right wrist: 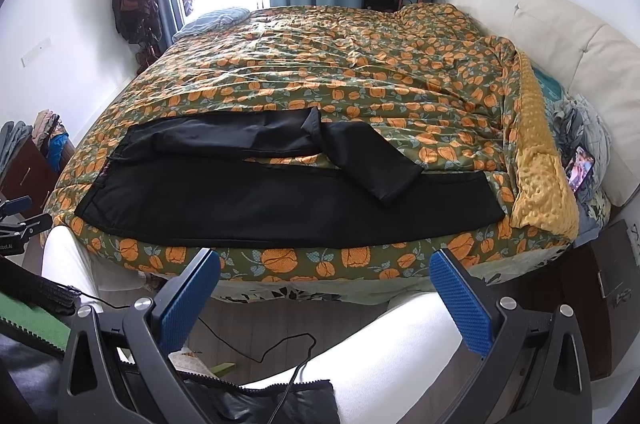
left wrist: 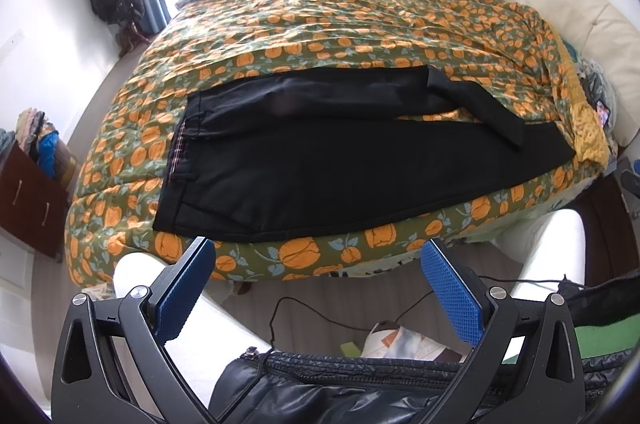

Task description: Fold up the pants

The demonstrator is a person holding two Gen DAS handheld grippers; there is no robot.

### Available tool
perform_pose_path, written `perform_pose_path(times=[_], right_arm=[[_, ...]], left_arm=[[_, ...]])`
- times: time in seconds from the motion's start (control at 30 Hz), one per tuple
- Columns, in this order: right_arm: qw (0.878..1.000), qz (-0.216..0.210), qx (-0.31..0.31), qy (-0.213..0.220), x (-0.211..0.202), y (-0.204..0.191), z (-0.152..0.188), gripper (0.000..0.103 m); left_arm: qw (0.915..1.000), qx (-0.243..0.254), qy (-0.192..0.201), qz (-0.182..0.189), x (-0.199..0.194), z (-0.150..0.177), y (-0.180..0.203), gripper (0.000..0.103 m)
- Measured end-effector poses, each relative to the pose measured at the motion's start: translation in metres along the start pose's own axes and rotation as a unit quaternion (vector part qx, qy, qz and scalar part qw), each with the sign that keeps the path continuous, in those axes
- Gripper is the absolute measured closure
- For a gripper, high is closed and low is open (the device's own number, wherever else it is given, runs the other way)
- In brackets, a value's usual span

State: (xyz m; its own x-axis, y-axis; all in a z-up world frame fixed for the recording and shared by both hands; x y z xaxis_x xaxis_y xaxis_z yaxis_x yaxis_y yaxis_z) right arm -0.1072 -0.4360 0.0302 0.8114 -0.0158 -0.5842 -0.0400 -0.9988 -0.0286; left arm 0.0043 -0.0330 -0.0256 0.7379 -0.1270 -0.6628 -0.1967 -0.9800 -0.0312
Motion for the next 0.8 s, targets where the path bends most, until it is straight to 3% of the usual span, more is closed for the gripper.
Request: perform_pose_path(times=[0.8], right_arm=[[1.0, 0.007, -0.003, -0.004, -0.0003, -0.0019, -0.0008, 0.0]], left_arm=[[0.9998, -0.01, 0.009, 0.012, 0.0031, -0.0045, 0.0007, 0.0]])
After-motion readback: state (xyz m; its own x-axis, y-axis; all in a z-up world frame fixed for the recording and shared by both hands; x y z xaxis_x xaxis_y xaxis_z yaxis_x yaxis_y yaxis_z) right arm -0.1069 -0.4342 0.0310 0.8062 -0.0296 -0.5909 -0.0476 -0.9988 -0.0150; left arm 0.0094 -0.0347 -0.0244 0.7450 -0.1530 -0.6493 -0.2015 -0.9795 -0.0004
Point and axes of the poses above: each gripper's, at about its wrist camera, not at the fingertips, and x roughly the way its jaws point, y to its right, z to its underside, the point moved 3 cm from there along x, roughly the way its jaws point, and after that the axes turned 15 degrees about y, right-handed, at the moved point
